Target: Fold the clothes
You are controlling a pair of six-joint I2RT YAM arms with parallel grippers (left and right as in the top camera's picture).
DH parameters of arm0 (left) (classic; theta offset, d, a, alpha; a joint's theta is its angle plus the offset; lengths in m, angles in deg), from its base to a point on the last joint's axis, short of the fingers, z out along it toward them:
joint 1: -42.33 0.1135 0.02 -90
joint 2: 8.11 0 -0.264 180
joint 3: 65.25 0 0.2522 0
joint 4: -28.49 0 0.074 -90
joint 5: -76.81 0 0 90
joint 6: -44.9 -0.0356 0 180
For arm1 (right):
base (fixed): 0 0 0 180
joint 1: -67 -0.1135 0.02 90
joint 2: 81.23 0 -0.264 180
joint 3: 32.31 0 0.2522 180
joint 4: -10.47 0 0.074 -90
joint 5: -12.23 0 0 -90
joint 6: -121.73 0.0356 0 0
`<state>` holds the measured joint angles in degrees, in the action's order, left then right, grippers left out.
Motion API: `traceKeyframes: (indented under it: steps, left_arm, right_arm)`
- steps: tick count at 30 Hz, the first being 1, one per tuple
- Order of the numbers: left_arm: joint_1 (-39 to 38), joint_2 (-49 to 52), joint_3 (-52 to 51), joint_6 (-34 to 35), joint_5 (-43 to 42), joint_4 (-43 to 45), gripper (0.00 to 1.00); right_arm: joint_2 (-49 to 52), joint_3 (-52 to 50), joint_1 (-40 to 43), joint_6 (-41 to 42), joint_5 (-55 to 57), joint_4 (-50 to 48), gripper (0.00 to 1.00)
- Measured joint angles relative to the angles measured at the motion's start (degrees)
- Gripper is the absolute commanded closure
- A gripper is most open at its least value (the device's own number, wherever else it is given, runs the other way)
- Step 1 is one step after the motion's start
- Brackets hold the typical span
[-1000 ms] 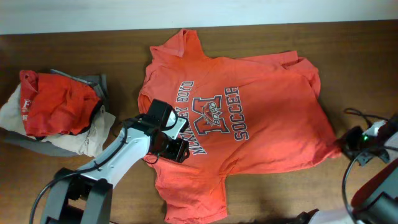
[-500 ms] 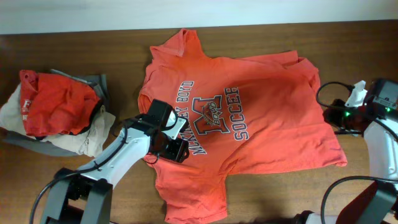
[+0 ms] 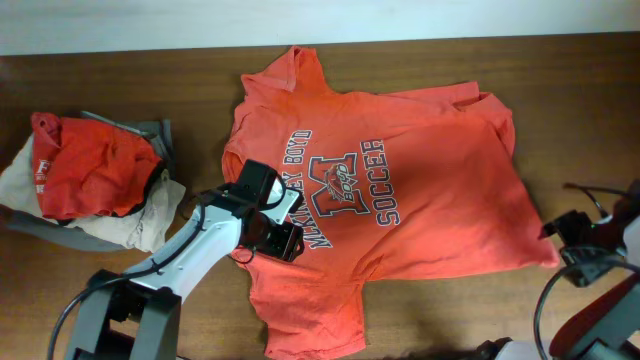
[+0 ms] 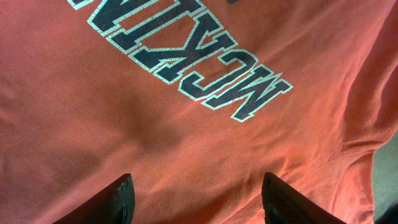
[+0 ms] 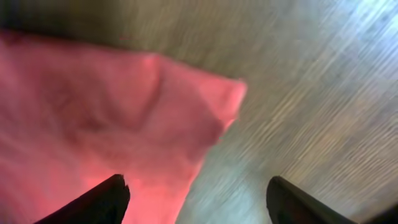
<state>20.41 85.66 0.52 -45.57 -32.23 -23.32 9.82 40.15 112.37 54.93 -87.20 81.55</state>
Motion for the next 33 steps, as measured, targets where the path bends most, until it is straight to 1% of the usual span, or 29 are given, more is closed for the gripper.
traceKeyframes:
  steps: [3, 11, 14, 17, 18, 19, 22, 24, 27, 28, 31, 32, 33]
  left_arm:
    - [0.0, 0.0, 0.0, 0.0, 0.0, 0.0, 0.35]
    - [0.0, 0.0, 0.0, 0.0, 0.0, 0.0, 0.35]
    - [0.0, 0.0, 0.0, 0.0, 0.1, -0.1, 0.35]
    - [0.0, 0.0, 0.0, 0.0, 0.2, -0.1, 0.35]
    - [0.0, 0.0, 0.0, 0.0, 0.2, -0.1, 0.35]
    - [0.0, 0.0, 0.0, 0.0, 0.2, -0.1, 0.35]
    - [0.0, 0.0, 0.0, 0.0, 0.2, -0.1, 0.35]
    - [0.0, 0.0, 0.0, 0.0, 0.2, -0.1, 0.35]
    - [0.0, 0.0, 0.0, 0.0, 0.4, -0.1, 0.35]
    - [0.0, 0.0, 0.0, 0.0, 0.4, -0.1, 0.35]
    - [0.0, 0.0, 0.0, 0.0, 0.4, -0.1, 0.35]
    - [0.0, 0.0, 0.0, 0.0, 0.4, -0.1, 0.35]
    - [0.0, 0.0, 0.0, 0.0, 0.4, -0.1, 0.35]
  right_arm:
    - [0.5, -3.0, 2.6, 1.5, -1.5, -4.8, 0.24]
    - [0.6, -13.1, 3.1, 4.7, -7.7, -18.3, 0.25]
    - [0.0, -14.5, 3.1, 5.4, -9.2, -24.9, 0.41]
    - [0.2, -15.7, 3.1, 4.2, -11.1, -31.1, 0.49]
    - [0.4, -16.2, 3.1, 2.7, -12.9, -34.2, 0.52]
    - [0.6, -16.3, 3.1, 1.8, -14.4, -35.8, 0.59]
    - [0.9, -16.2, 3.1, -1.5, -23.1, -41.0, 0.69]
    - [0.7, -15.4, 3.1, -3.8, -32.7, -44.7, 0.70]
    - [-1.7, -15.0, 3.1, -5.6, -40.8, -45.8, 0.73]
    - [-3.1, -15.0, 3.1, -6.1, -42.7, -45.8, 0.75]
    - [-8.0, -14.7, 3.1, -7.2, -46.4, -44.7, 0.75]
    - [-9.8, -14.5, 3.1, -7.4, -46.7, -43.6, 0.74]
    - [-12.0, -14.3, 3.1, -7.6, -46.2, -40.9, 0.69]
